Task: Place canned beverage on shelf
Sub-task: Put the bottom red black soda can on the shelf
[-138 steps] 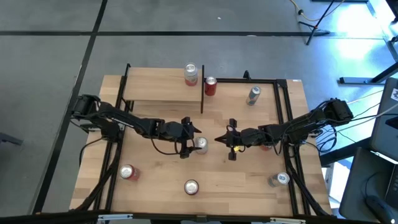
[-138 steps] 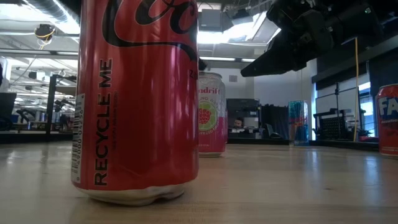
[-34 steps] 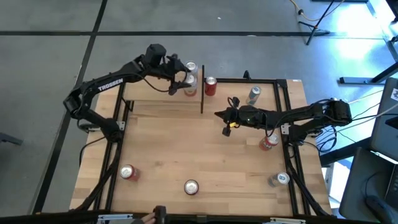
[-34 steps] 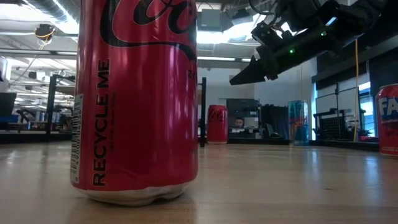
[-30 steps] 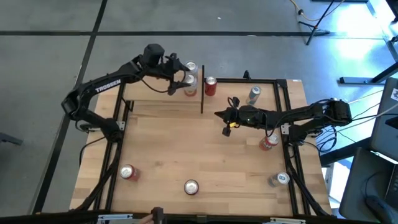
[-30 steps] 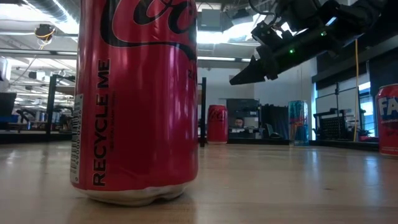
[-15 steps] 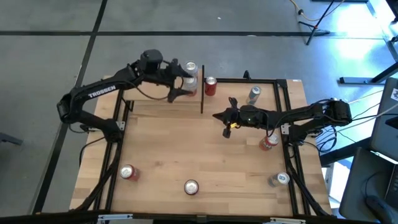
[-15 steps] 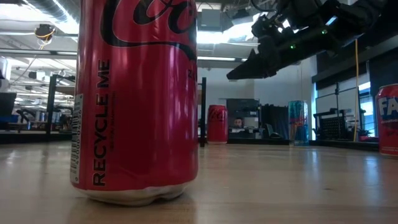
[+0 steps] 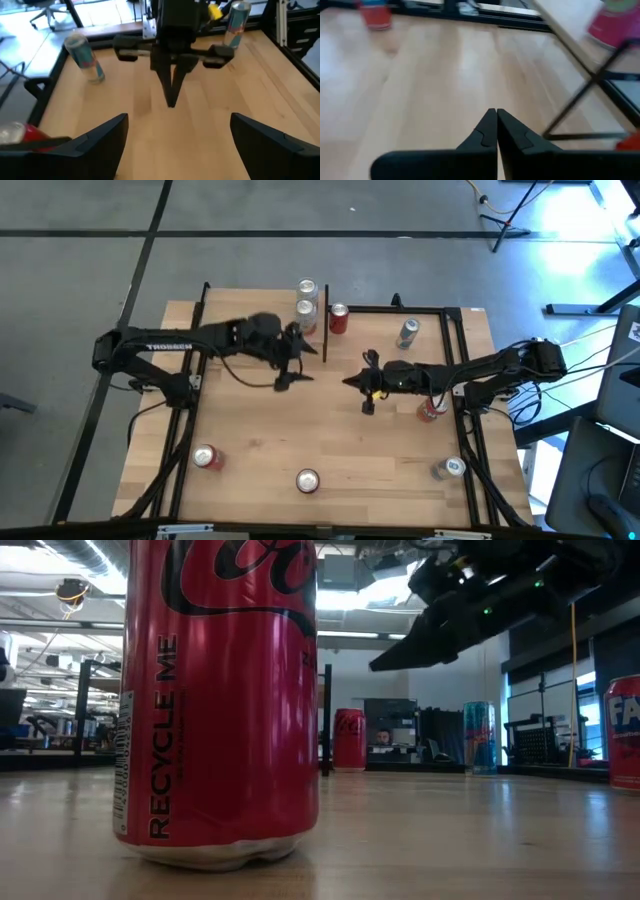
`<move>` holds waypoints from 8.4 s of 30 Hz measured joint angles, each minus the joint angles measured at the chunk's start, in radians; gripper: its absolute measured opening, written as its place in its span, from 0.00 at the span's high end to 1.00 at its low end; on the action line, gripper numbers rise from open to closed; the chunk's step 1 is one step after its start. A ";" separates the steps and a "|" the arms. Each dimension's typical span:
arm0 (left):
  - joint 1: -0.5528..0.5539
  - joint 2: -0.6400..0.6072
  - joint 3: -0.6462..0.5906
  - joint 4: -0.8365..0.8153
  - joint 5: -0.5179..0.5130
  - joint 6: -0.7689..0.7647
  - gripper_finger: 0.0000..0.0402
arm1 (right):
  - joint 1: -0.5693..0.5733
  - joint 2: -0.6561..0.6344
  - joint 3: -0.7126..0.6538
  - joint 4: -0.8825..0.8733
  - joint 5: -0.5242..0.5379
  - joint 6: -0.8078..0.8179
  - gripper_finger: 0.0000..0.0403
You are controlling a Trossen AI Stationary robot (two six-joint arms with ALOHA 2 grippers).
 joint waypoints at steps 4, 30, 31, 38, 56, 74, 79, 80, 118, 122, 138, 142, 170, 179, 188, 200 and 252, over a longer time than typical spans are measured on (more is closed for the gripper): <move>-0.123 0.000 -0.034 0.012 -0.116 -0.065 0.18 | 0.055 0.000 0.000 -0.001 0.000 -0.004 1.00; -0.855 0.044 -0.294 0.426 -0.620 -0.532 0.18 | 0.419 0.185 0.041 0.220 -0.019 0.162 1.00; -0.863 0.062 -0.294 0.449 -0.623 -0.521 0.18 | 0.428 0.197 0.054 0.221 -0.011 0.162 1.00; -0.874 0.199 -0.295 0.608 -0.673 -0.526 0.18 | 0.475 0.267 0.117 0.210 0.052 0.164 1.00; -0.848 0.367 -0.289 0.808 -0.672 -0.491 0.18 | 0.478 0.290 0.140 0.206 0.065 0.183 1.00; -0.841 0.381 -0.289 0.831 -0.640 -0.440 0.18 | 0.478 0.290 0.140 0.184 0.083 0.182 1.00; -0.841 0.378 -0.289 0.865 -0.608 -0.439 0.18 | 0.478 0.290 0.140 0.184 0.083 0.182 1.00; -0.841 0.377 -0.289 0.869 -0.594 -0.438 0.18 | 0.478 0.290 0.140 0.184 0.083 0.182 1.00; -0.810 0.411 -0.288 0.826 -0.522 -0.432 0.01 | 0.478 0.289 0.139 0.184 0.083 0.182 1.00; -0.809 0.448 -0.288 0.848 -0.527 -0.440 0.01 | 0.478 0.289 0.139 0.184 0.083 0.182 1.00; -0.764 0.354 -0.289 0.692 -0.386 -0.392 0.41 | 0.478 0.289 0.139 0.184 0.133 0.179 1.00; -0.703 0.258 -0.290 0.582 -0.319 -0.306 0.44 | 0.478 0.289 0.139 0.184 0.197 0.179 1.00; -0.092 0.166 -0.401 0.464 0.483 0.032 0.43 | 0.283 0.355 0.139 0.199 0.231 0.012 1.00; -0.059 0.166 -0.401 0.435 0.441 0.087 0.34 | 0.179 0.355 0.139 0.187 0.077 -0.049 1.00; -0.066 0.166 -0.401 0.446 0.399 0.080 0.23 | 0.163 0.355 0.139 0.183 0.039 -0.061 1.00; -0.066 0.101 -0.395 0.419 0.287 -0.041 0.23 | 0.164 0.355 0.139 0.186 0.019 -0.061 1.00; -0.394 0.011 -0.387 0.342 -0.465 -0.264 0.01 | 0.249 0.266 0.140 0.055 0.211 -0.069 1.00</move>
